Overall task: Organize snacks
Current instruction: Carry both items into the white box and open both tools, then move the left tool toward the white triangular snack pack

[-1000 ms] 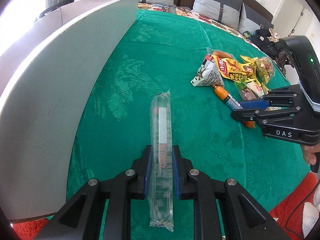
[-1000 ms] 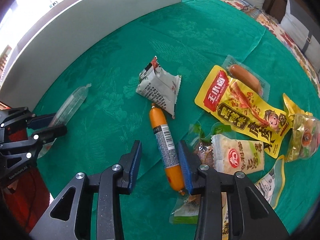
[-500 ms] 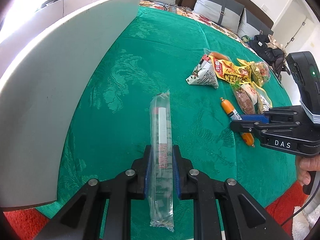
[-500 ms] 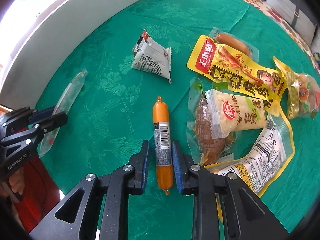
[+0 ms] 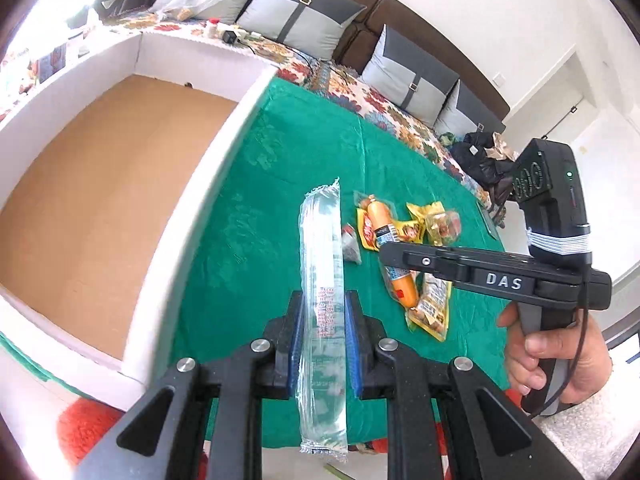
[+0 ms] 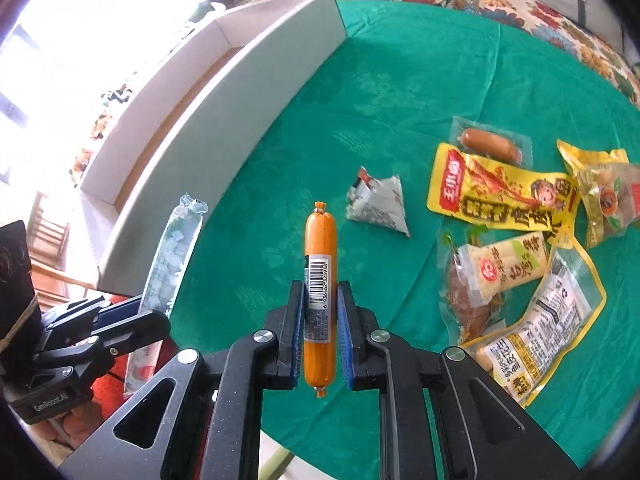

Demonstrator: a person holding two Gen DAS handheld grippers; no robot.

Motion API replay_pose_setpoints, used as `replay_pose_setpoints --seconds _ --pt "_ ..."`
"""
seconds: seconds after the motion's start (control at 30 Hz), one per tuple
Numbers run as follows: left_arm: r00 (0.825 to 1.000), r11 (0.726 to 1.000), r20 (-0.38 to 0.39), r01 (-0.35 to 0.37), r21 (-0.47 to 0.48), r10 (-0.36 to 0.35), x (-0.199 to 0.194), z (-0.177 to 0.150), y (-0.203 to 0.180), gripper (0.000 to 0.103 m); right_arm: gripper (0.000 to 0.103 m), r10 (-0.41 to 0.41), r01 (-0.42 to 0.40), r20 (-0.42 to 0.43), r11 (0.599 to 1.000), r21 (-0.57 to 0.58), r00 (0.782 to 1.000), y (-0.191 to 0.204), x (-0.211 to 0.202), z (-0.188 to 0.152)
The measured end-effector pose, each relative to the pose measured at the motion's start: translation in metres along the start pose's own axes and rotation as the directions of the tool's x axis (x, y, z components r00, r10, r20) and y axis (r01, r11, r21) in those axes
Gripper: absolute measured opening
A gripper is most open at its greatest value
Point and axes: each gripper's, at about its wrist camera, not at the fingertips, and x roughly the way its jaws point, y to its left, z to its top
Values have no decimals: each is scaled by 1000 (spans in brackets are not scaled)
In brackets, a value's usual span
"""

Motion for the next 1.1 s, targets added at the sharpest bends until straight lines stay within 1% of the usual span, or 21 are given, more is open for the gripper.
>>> replay_pose_setpoints --seconds 0.07,0.13,0.2,0.23,0.27,0.3,0.33,0.37,0.4,0.43,0.47,0.57,0.63,0.7,0.77,0.83,0.87,0.93,1.0,1.03,1.1 --pt "994 995 57 -94 -8 95 -24 28 24 18 16 82 -79 58 996 -38 995 41 -16 32" --pt "977 981 94 -188 -45 191 -42 53 53 18 16 163 -156 100 985 -74 982 91 -14 65" --pt "952 957 112 -280 -70 286 -51 70 82 19 17 212 -199 123 974 -108 969 132 -4 94" --pt "931 937 111 -341 -82 348 -54 75 94 23 19 222 -206 139 971 -121 965 146 6 103" --pt "912 917 107 -389 -91 397 -56 78 104 37 20 215 -196 163 972 -126 963 158 6 111" --pt "896 901 106 -421 -102 431 -60 78 115 49 35 194 -172 187 977 -125 963 166 5 114" --pt "884 889 112 -442 -118 454 -64 76 123 69 59 175 -151 214 981 -121 961 168 1 115" --pt "874 881 125 -453 -134 469 -68 72 128 81 65 161 -135 255 984 -115 953 165 -8 112" --pt "868 877 142 -455 -152 475 -73 65 131 82 66 145 -117 298 987 -110 944 159 -17 110" --pt "870 881 158 -444 -164 467 -76 60 131 82 65 128 -95 336 989 -114 933 153 -27 107" --pt "877 889 167 -424 -174 450 -76 55 129 82 65 104 -62 375 991 -122 921 147 -37 105" --pt "914 925 171 -341 -169 368 -67 46 104 82 66 -10 84 496 988 -126 868 114 -68 95" --pt "940 954 170 -279 -112 295 -52 43 70 82 74 -98 184 556 978 -101 825 85 -84 82" --pt "960 972 154 -232 -33 234 -32 37 28 83 77 -192 275 584 960 -56 789 51 -93 64" --pt "979 983 114 -178 50 171 -6 24 -12 86 78 -283 343 564 939 -1 776 11 -93 40" --pt "991 986 51 -125 114 120 27 5 -47 86 78 -376 403 504 913 60 778 -33 -82 9" --pt "994 985 14 -110 134 109 45 -6 -62 86 78 -419 428 462 899 92 782 -56 -74 -8" --pt "993 982 -68 -88 166 100 87 -31 -83 86 78 -494 469 377 868 161 784 -100 -58 -50" --pt "983 976 -135 -95 198 123 126 -56 -96 86 78 -555 503 310 831 237 772 -138 -48 -94" --pt "977 970 -155 -109 217 145 142 -67 -101 86 78 -580 514 278 812 277 766 -156 -46 -116" --pt "971 953 -156 -137 270 184 165 -82 -108 86 78 -612 522 219 776 354 760 -186 -41 -152"
